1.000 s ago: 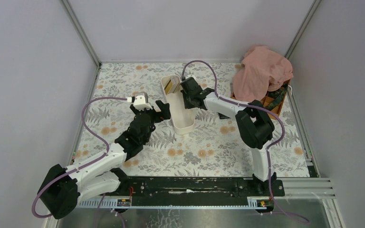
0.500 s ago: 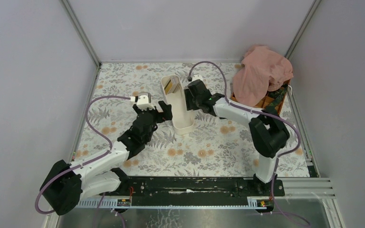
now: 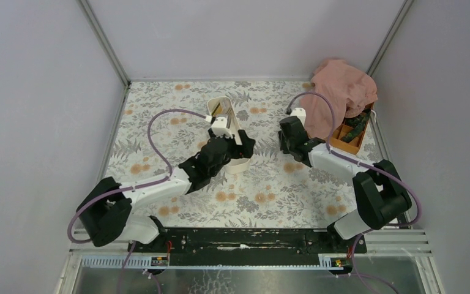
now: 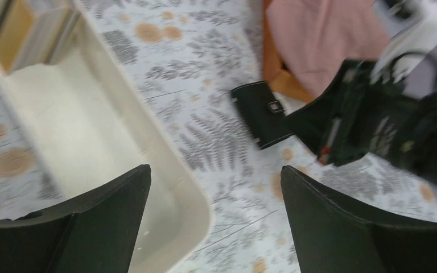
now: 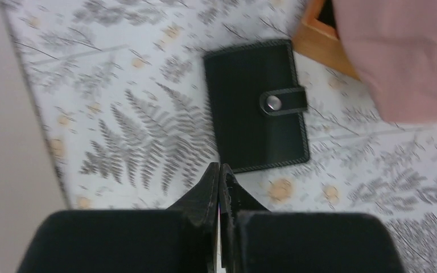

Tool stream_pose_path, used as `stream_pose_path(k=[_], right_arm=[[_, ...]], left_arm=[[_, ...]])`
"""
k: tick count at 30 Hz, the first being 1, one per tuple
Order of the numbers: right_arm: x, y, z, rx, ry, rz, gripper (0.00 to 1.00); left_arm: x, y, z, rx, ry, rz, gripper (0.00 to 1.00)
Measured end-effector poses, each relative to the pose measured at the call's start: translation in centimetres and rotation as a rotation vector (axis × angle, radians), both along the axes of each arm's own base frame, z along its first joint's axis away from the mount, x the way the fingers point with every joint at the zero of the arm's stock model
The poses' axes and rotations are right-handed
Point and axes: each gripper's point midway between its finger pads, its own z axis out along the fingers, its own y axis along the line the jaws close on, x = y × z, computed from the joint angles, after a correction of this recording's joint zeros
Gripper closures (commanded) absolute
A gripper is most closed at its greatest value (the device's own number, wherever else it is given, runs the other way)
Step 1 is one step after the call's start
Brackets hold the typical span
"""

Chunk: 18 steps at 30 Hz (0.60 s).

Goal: Take the credit cards out of the card holder

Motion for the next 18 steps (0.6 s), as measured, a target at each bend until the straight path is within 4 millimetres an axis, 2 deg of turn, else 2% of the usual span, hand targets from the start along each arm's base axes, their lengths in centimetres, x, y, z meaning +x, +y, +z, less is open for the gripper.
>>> stream_pose_path(k=[3,8,13,18], right_arm=[[-1.2,-2.1,-1.0,-0.016,0.022,-0.037,1.00],[-1.7,-2.8,0.0,0.002,-0.011,-0.051,1.00],[-1.7,-4.1,0.3,0.019,-0.026,-0.088,1.00],[-2.1,-5.0,0.0,0.024,-0.019,-0.112,1.00]], left_arm=[[0.5,-2.7,1.4,-0.048,0.009,-0.028,0.10],[1.6,-5.6,1.8,-0.086,0.053,-0.058,0.10],[2.5,-8.2,0.3,-0.079,0.114,-0.096,0.11],[3.0,-9.7,-2.1,-0.051,0.170,-0.124,0.11]])
